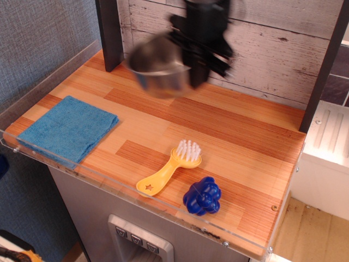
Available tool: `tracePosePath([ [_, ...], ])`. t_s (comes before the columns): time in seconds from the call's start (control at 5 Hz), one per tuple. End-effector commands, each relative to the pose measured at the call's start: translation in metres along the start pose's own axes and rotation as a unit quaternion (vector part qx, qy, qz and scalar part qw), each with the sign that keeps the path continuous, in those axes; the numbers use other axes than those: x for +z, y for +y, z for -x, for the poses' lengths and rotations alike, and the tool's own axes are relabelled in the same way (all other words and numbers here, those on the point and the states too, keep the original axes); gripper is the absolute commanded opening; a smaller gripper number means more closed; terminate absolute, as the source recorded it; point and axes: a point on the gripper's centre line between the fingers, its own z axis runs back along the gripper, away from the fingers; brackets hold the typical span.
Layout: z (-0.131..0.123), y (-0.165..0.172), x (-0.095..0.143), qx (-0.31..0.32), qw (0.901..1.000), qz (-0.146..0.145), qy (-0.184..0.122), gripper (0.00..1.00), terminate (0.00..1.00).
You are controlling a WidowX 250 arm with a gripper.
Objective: Set the pot behind the yellow brush.
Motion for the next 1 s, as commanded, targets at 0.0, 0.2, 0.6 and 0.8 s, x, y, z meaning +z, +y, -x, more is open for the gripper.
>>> tracePosePath([
  [0.0,-0.037,-0.065,-0.024,-0.118,0.993,0.002,0.001,0.0,0.0],
  [0.2,-0.038,-0.071,-0.039,-0.129,0.9915,0.009,0.016,0.0,0.0],
  [0.6,-0.032,-0.062,-0.045,-0.121,0.9921,0.018,0.029,1.0,0.0],
  [0.8,-0.037,-0.065,-0.025,-0.134,0.9906,0.025,-0.001,1.0,0.0],
])
